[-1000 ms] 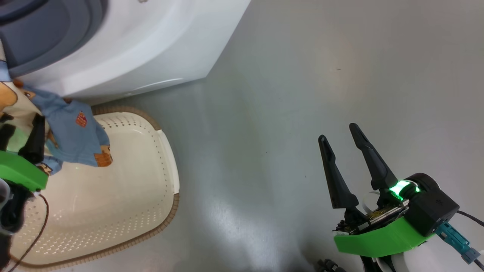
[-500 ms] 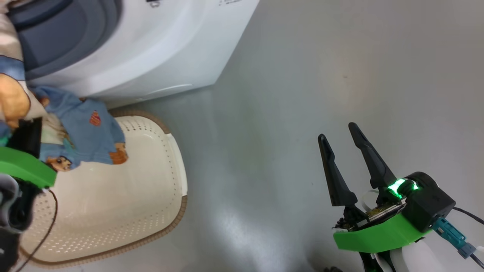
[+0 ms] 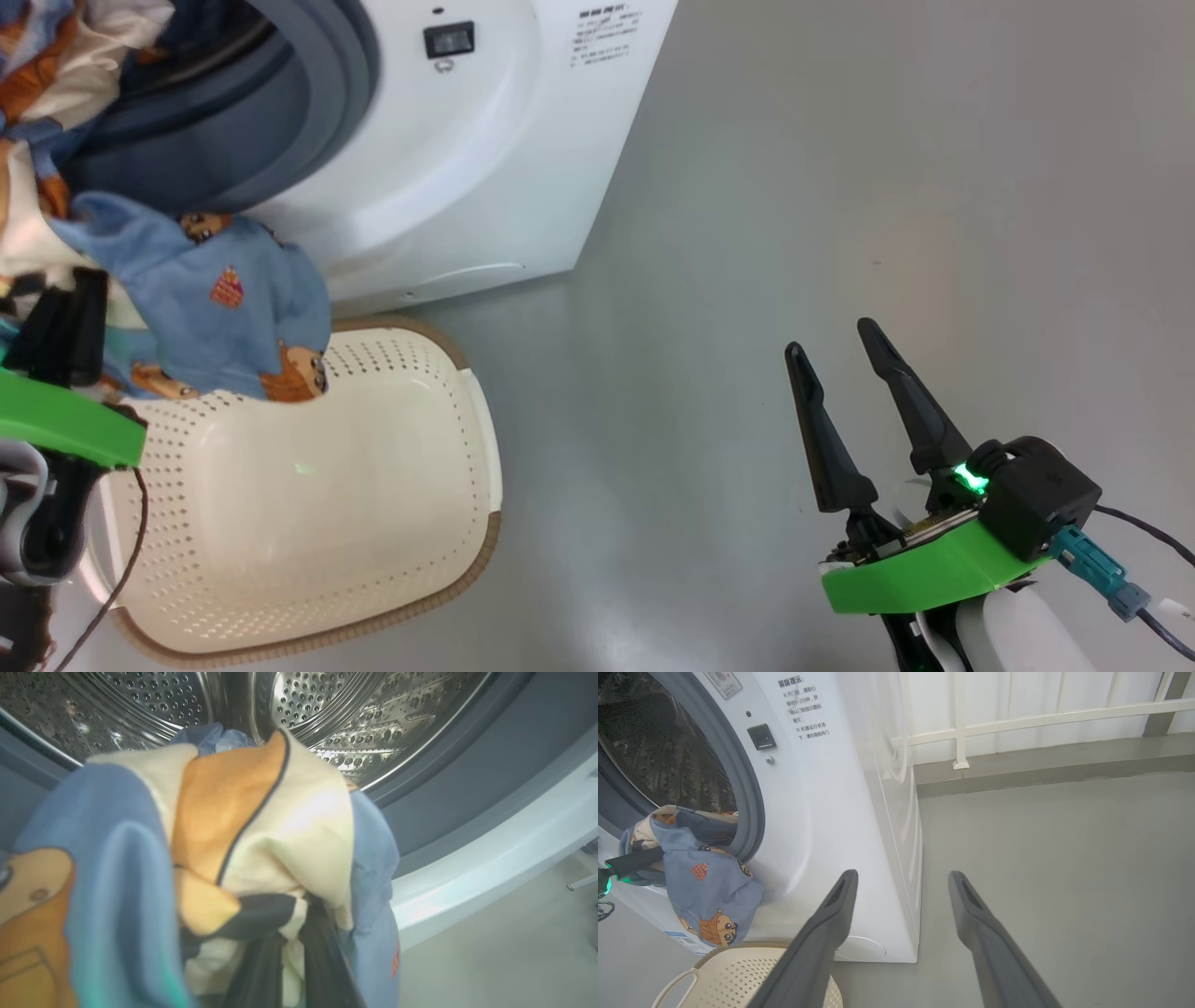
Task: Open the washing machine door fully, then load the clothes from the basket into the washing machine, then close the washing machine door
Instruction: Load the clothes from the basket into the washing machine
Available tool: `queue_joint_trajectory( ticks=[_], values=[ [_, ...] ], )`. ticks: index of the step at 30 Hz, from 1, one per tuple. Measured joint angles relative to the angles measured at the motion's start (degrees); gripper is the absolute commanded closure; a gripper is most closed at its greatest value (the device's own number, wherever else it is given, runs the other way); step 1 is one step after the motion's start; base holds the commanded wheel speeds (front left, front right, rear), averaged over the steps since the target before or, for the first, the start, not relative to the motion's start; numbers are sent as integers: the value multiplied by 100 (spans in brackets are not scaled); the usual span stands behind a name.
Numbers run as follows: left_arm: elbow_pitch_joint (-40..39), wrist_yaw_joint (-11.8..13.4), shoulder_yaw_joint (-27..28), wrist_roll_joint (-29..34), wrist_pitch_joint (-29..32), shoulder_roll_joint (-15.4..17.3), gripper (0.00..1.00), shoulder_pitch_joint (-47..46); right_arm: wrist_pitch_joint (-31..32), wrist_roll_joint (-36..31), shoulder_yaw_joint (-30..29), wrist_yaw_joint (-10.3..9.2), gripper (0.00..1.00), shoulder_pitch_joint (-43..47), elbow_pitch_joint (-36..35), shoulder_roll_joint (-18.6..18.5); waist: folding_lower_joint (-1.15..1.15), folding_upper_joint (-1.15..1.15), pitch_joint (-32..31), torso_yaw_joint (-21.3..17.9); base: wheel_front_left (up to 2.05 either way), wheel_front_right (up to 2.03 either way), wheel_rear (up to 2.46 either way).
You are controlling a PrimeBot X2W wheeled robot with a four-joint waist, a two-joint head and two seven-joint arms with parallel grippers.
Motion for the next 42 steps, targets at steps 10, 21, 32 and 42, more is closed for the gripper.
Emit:
queue_joint_trajectory(
  ticks=[10,21,32,42],
  values=[
    [-315,0,14,145,5,241,100,-617,0,186,57,0,0,2,-18,-1,1,0,-31,-8,0,0,0],
    [267,-1,-368,447,704,697,100,-2334,0,204,255,0,0,122,-435,0,1,0,521,-412,0,0,0],
    [256,-1,16,782,85,1012,100,-3600,0,281,442,0,0,359,-775,9,2,0,1084,-933,0,0,0],
    [762,-1,-227,657,626,969,0,-3477,0,303,528,0,0,356,-739,18,1,0,1184,-992,0,0,0]
  ],
)
